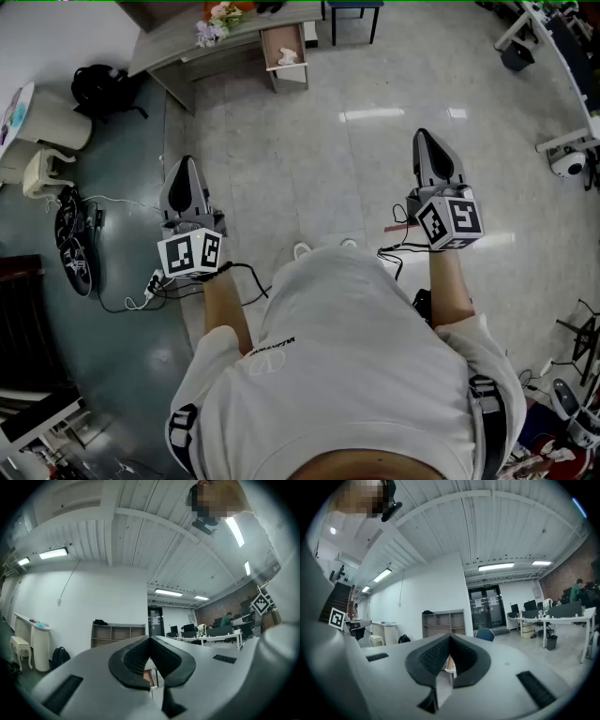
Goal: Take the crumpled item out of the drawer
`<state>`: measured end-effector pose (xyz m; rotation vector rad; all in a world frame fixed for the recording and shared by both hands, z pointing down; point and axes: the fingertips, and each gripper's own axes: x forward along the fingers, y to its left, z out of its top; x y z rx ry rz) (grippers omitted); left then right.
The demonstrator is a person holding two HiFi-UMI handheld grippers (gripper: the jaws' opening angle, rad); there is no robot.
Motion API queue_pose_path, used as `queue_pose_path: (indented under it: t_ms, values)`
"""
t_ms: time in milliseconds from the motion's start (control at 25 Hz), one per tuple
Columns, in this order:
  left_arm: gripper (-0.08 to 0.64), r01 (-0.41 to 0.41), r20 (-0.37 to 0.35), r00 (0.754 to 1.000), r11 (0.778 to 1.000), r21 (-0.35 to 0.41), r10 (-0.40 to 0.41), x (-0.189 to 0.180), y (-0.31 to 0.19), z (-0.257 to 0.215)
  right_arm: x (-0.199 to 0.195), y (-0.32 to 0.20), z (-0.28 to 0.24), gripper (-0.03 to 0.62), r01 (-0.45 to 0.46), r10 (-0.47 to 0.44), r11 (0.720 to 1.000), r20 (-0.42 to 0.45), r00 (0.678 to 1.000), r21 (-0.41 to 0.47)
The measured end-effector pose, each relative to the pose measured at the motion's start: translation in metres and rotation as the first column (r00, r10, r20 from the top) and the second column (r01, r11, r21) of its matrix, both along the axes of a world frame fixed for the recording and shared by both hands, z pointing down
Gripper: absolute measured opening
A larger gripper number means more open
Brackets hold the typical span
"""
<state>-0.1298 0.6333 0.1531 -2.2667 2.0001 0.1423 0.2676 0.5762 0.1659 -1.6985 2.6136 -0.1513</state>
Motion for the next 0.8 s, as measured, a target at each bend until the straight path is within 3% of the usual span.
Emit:
queue_pose_path:
  t_ms: [320,800]
  values:
    - [0.000,-0.019,-0.023,1.000,1.000,0.004,0.019,-0.013,0.003,0.003,-0.018,0.001,-0.003,0.002,0.001,-0.002,1.000,0.041,0.999,0.007]
    - [0.000,-0.118,-0.022,0.993,0.993,-0.012,0.118,-0.027,-0.010,0.017,-0.048,0.002,0.003,0.002,-0.039,0.038,0.999,-0.018,0.999,0.000]
